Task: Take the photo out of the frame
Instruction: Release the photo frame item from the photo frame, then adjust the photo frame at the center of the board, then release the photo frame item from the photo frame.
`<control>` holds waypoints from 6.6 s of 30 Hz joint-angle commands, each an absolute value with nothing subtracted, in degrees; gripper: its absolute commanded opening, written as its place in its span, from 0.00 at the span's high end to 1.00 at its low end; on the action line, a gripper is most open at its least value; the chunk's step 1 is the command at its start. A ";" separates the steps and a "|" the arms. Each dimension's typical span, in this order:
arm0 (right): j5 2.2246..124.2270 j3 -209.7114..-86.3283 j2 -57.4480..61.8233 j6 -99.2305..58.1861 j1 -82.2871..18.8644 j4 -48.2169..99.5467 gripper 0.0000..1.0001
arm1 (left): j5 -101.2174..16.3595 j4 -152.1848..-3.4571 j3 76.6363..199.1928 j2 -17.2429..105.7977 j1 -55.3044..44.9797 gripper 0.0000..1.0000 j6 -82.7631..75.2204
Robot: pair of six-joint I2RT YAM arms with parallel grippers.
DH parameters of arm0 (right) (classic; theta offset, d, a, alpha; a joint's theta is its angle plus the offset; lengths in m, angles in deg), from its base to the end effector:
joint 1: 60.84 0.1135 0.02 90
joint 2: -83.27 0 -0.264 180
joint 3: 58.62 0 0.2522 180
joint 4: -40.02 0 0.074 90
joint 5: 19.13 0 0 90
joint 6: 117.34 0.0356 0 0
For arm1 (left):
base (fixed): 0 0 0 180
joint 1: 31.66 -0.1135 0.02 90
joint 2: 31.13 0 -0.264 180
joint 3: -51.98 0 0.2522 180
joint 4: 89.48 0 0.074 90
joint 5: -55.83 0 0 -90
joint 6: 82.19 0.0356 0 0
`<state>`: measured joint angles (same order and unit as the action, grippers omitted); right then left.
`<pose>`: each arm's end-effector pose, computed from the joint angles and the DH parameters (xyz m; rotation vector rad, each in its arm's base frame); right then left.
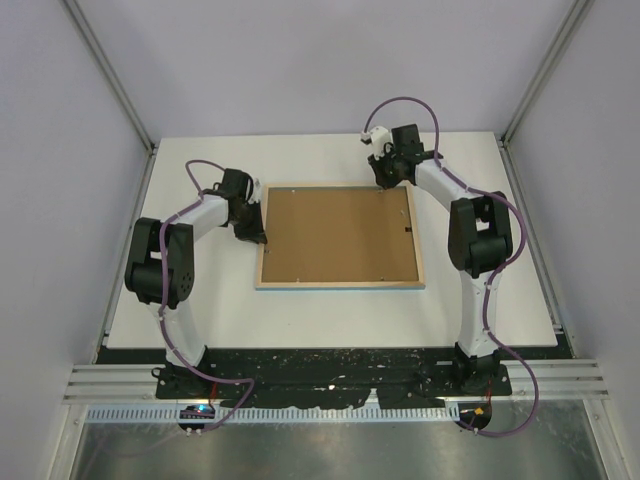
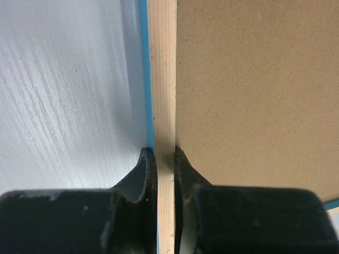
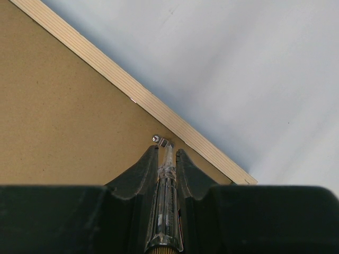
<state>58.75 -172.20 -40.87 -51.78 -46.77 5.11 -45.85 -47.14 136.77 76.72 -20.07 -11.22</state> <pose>0.4758 0.1270 0.2082 -0.8697 2.1806 0.1612 0.3691 -0.0831 0.1670 -0.1172 2.7475 -0.4295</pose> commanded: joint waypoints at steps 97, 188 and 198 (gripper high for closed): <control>34.39 -135.58 2.85 -44.48 -46.69 12.11 0.92 | -58.43 -50.84 135.80 77.94 -17.25 0.68 -12.93; 58.56 -189.37 -47.95 -44.91 -29.81 5.34 0.92 | -47.00 -57.08 137.55 80.76 -12.41 0.78 -17.24; 61.54 -189.63 -49.62 -46.06 -29.73 5.08 0.92 | -47.00 -57.26 137.20 80.58 -12.50 0.79 -17.33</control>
<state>58.99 -186.64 -49.68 -45.03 -29.83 3.87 -47.21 -56.30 138.80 80.55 -12.33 -17.56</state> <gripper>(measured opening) 0.232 0.238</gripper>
